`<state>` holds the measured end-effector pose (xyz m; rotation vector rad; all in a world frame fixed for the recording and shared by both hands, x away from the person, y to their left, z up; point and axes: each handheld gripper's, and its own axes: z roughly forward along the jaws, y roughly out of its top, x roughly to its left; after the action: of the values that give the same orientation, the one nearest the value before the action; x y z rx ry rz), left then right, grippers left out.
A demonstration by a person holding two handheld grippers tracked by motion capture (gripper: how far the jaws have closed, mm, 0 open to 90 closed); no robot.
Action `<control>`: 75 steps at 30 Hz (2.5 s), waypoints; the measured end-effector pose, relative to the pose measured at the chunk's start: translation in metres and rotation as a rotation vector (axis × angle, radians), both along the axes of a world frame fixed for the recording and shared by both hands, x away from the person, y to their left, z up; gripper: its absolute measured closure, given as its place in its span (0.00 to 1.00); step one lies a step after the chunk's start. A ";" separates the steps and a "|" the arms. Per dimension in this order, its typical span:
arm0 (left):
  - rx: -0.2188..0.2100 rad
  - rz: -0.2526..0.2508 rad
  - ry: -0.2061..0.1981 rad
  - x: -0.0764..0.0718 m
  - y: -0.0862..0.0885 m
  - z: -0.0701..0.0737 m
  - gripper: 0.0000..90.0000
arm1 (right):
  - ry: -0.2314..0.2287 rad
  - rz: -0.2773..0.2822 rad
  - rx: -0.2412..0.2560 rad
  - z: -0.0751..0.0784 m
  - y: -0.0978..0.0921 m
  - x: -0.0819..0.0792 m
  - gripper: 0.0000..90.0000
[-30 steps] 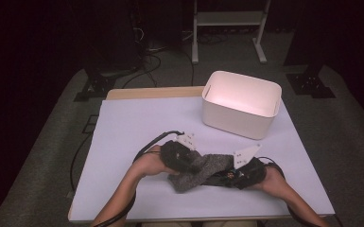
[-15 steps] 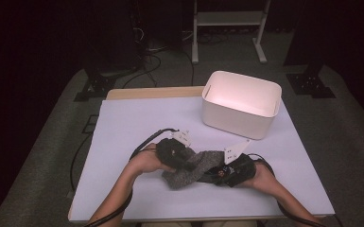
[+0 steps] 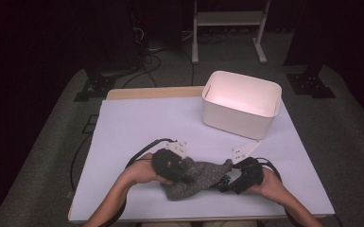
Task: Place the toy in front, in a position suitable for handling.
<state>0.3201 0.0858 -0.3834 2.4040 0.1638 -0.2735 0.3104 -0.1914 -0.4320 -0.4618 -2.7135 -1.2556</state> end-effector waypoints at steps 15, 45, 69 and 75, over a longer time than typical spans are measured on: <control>0.060 0.029 0.005 -0.004 -0.004 -0.028 0.83 | -0.091 0.028 -0.114 -0.019 0.018 -0.022 0.17; 0.111 -0.048 -0.108 -0.010 -0.066 -0.021 0.78 | -0.068 0.021 -0.037 -0.029 0.006 -0.022 0.17; 0.302 0.232 -0.148 -0.004 0.083 -0.020 0.83 | -0.085 0.043 -0.043 -0.029 0.006 -0.022 0.17; 0.270 0.328 -0.155 -0.005 0.121 -0.010 0.82 | -0.084 0.041 -0.042 -0.029 0.006 -0.022 0.17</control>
<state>0.3151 0.2073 -0.3936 2.5996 0.5465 0.0927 0.2887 -0.1855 -0.4611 -0.3638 -2.8080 -1.2366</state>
